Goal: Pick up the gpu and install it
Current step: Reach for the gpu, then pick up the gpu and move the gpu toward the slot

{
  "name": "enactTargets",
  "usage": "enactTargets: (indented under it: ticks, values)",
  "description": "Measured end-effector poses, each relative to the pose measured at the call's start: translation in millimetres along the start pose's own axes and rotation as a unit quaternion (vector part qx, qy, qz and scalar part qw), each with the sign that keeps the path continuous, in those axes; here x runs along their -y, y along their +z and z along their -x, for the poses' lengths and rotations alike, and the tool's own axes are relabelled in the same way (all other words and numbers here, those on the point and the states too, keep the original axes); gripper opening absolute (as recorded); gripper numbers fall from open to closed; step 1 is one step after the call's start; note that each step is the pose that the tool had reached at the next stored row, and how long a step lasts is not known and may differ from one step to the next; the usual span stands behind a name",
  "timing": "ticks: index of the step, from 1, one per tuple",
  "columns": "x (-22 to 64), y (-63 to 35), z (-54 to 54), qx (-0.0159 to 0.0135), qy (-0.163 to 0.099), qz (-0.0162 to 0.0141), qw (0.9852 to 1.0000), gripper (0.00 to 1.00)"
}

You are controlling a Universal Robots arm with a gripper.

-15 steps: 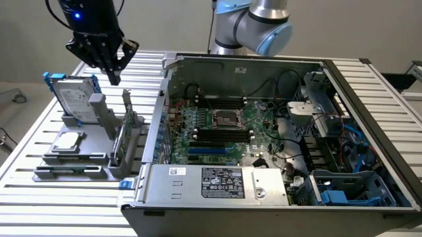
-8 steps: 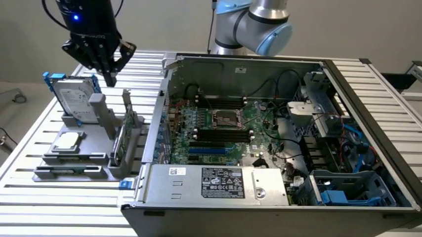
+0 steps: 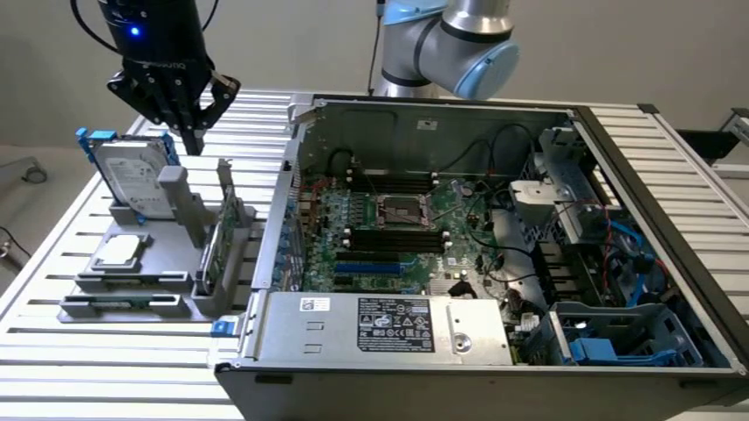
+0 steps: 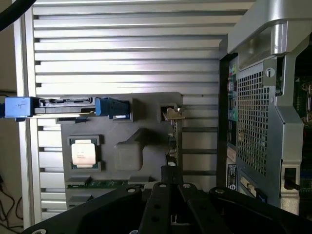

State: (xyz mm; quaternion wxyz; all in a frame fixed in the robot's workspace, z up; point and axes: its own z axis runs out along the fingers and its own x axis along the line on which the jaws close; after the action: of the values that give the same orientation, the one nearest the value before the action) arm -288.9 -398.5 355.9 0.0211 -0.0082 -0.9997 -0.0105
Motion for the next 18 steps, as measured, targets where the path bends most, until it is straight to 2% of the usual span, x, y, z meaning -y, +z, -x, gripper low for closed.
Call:
enactTargets:
  ticks: [9, 11, 12, 13, 15, 16, 18]
  values:
    - [0.0, 0.0, 0.0, 0.0, 0.0, 0.0, 1.0, 0.12]
    - [0.0, 0.0, 0.0, 0.0, 0.0, 0.0, 1.0, 0.24]
    - [0.0, 0.0, 0.0, 0.0, 0.0, 0.0, 1.0, 0.24]
    - [0.0, 0.0, 0.0, 0.0, 0.0, 0.0, 1.0, 0.29]
    - [0.0, 0.0, 0.0, 0.0, 0.0, 0.0, 1.0, 0.29]
    - [0.0, 1.3, -0.3, 0.0, 0.0, -0.0003, 1.0, 0.36]
    - [1.6, 4.8, -0.8, -0.0001, 0.0, -0.0006, 1.0, 0.36]
